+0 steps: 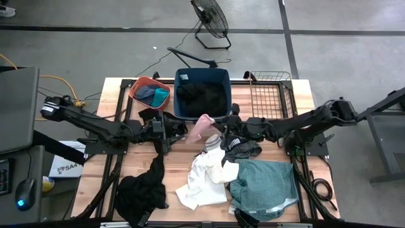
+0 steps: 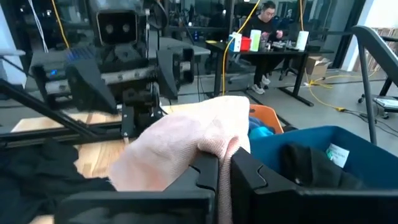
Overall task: Pick & Place Cloths
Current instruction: Put the light pink sock into the orange bin
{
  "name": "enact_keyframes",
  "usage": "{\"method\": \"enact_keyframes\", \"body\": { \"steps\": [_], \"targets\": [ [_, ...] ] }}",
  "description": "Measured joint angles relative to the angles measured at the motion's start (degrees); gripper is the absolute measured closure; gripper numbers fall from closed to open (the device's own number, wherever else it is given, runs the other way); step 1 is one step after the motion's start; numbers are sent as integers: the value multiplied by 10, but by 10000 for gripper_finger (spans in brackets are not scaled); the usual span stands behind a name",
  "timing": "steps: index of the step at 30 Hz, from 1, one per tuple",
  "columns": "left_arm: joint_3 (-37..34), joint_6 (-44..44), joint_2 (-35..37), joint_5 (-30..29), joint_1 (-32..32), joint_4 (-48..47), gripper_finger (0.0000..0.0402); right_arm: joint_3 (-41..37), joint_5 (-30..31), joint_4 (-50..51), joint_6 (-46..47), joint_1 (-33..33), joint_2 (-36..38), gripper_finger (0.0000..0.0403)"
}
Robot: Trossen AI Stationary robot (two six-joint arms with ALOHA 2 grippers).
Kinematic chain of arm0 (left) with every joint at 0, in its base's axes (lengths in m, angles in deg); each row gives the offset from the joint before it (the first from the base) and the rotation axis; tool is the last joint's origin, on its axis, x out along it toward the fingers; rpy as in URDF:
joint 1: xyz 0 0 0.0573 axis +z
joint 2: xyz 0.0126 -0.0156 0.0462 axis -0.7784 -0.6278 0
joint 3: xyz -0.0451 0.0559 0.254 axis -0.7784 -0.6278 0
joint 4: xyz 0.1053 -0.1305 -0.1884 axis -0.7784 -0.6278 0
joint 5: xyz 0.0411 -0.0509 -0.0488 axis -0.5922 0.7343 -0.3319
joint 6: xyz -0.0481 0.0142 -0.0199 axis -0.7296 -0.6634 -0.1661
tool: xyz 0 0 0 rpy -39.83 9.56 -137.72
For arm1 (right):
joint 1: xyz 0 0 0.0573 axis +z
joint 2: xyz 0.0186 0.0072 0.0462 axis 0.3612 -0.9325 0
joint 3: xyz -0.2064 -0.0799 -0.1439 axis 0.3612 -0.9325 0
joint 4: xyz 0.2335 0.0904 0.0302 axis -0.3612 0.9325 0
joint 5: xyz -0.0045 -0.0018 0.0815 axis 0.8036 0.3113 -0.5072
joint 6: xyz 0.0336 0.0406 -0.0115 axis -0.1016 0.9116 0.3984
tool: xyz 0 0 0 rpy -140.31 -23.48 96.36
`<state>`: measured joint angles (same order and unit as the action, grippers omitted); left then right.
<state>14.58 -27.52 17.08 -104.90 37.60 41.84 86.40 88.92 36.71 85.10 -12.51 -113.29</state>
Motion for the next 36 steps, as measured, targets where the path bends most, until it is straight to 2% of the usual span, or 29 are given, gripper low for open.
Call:
{"method": "enact_keyframes", "body": {
  "steps": [11,14,19,27,31,36],
  "targets": [
    [9,-1,-58,0,0,55,128,2,-73,-107,0,-17,-62,399],
    [25,1,-74,0,0,58,128,21,-78,-109,0,-20,-86,399],
    [48,15,-103,-2,0,57,128,68,-120,-109,-23,-19,-127,399],
    [57,14,-114,-20,0,42,134,92,-121,-91,-31,-14,-139,398],
    [57,13,-114,-21,0,42,182,92,-121,-93,-30,-14,-139,398],
    [57,13,-114,-21,0,42,305,92,-121,-96,-30,-14,-139,398]
  ]
}}
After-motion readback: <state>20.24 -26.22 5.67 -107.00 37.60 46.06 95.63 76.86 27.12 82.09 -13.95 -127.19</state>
